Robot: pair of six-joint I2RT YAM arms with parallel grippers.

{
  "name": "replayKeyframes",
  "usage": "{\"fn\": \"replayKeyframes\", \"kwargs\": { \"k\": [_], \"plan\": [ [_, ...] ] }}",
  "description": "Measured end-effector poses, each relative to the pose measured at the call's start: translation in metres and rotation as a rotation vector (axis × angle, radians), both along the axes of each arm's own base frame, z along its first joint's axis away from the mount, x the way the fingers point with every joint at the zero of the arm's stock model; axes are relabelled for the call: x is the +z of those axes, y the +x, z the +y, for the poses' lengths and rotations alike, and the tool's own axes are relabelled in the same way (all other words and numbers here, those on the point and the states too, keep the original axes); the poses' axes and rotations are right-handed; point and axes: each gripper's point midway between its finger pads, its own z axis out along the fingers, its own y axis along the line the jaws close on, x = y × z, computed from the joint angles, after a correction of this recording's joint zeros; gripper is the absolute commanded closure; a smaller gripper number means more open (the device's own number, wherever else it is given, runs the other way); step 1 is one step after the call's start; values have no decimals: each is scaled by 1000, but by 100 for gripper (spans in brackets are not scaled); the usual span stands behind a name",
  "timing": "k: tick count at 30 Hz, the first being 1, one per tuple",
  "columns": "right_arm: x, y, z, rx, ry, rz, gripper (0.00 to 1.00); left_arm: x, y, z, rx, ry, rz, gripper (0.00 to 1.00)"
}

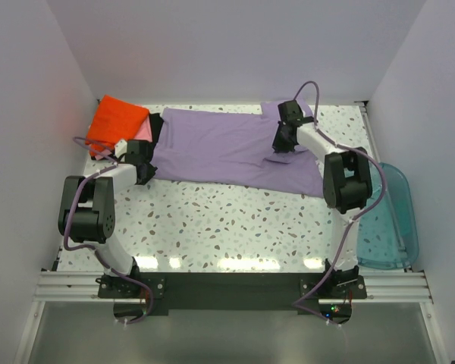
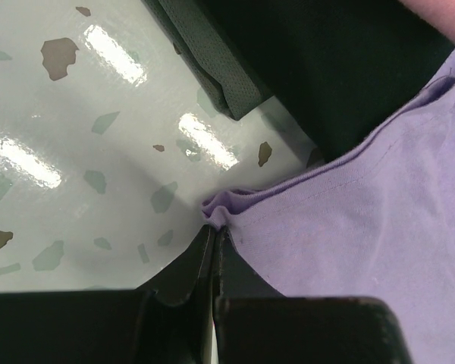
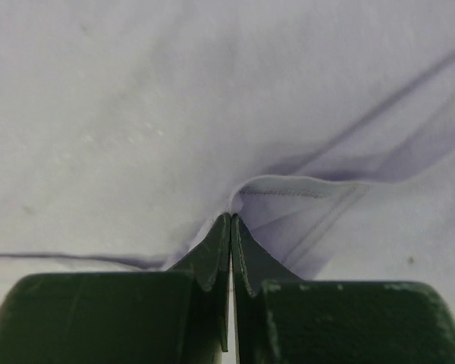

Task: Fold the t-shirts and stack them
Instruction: Fold the tshirt

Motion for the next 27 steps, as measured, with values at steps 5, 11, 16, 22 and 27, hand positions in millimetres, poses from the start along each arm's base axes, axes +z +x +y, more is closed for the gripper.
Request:
{"fn": "replayKeyframes", "kwargs": {
  "k": [5, 11, 16, 22, 27],
  "plan": [
    [2, 24, 9, 26, 12, -26, 100, 0, 0, 0, -8, 6, 2, 100],
    [-15, 28, 13, 62, 11, 3, 94, 0, 0, 0, -11, 8, 4, 100],
    [-17, 29, 15, 97, 0, 5, 62, 0, -1, 0, -11, 9, 8, 100],
    [-13, 33, 17, 146, -9, -17, 34, 0, -1, 0, -11, 8, 9, 100],
    [-6, 30, 11, 147, -39, -30, 38, 0, -1, 0, -12, 8, 13, 100]
  ]
}}
